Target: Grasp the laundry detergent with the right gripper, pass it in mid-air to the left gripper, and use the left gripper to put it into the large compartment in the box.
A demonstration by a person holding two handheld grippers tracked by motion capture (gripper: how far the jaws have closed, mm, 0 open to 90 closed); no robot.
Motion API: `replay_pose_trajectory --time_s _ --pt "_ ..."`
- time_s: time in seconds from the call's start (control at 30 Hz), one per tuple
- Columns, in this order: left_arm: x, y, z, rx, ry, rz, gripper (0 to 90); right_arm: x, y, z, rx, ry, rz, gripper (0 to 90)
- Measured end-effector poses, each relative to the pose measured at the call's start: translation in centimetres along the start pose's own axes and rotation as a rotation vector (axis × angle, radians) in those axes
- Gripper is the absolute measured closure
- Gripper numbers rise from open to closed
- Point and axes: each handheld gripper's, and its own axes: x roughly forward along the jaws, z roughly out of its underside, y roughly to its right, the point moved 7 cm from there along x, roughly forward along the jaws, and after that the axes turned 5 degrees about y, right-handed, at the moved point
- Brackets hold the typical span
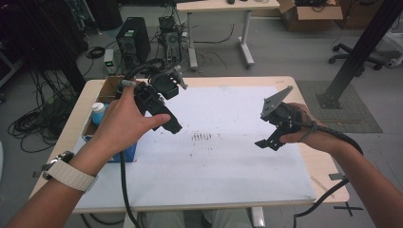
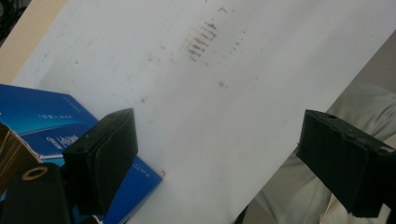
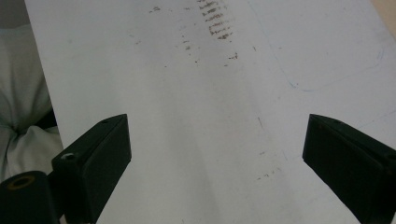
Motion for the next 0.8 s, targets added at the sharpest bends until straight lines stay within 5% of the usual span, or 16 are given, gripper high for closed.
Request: replay_pose_trajectory --time_s 0.8 --pt "0.17 0.12 -0.01 0.000 -0.003 0.012 12.6 -0.07 -0.02 -0.35 -0.008 0.003 0.001 7.8"
